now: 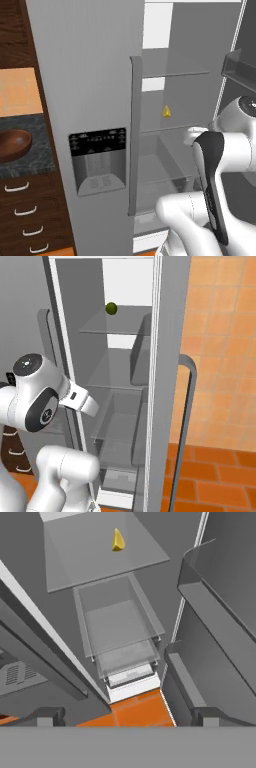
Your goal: Grab a lemon wedge from the fridge and one ice cube from the ice bowl, and put them in the glass of lemonade.
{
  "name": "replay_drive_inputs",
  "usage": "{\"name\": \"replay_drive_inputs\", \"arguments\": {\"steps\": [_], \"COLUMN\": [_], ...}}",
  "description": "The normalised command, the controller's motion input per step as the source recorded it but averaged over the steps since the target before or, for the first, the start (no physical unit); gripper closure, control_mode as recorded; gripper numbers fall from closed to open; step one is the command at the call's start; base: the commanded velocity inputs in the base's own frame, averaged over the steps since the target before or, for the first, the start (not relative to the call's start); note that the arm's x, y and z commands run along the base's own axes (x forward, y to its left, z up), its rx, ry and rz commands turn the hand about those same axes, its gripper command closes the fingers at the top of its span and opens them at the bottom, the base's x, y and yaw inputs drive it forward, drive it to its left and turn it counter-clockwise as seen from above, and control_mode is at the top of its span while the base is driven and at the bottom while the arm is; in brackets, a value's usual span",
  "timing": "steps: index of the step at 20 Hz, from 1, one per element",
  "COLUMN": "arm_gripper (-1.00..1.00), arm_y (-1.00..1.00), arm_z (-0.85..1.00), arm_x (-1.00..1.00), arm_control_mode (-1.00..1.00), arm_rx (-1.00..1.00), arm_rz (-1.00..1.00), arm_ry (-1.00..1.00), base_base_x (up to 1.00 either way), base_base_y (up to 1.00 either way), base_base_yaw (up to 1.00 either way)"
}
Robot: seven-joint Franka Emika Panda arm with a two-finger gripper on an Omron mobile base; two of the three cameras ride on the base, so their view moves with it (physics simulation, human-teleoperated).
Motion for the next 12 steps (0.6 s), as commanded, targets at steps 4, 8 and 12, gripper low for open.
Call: {"name": "replay_drive_inputs", "arguments": {"steps": [4, 8, 12], "arm_gripper": [-1.00, -1.00, -1.00], "arm_y": [-0.33, -0.21, -0.05], "arm_z": [-0.10, 0.07, 0.25], "arm_x": [0.04, 0.29, 0.25], "arm_control_mode": [-1.00, -1.00, -1.00], "arm_rx": [0.00, 0.01, 0.03], "arm_rz": [0.00, 0.01, 0.00], "arm_ry": [0.02, -0.01, -0.02], "base_base_x": [0.00, 0.00, 0.00], "base_base_y": [0.00, 0.00, 0.00], "base_base_yaw": [0.00, 0.00, 0.00]}}
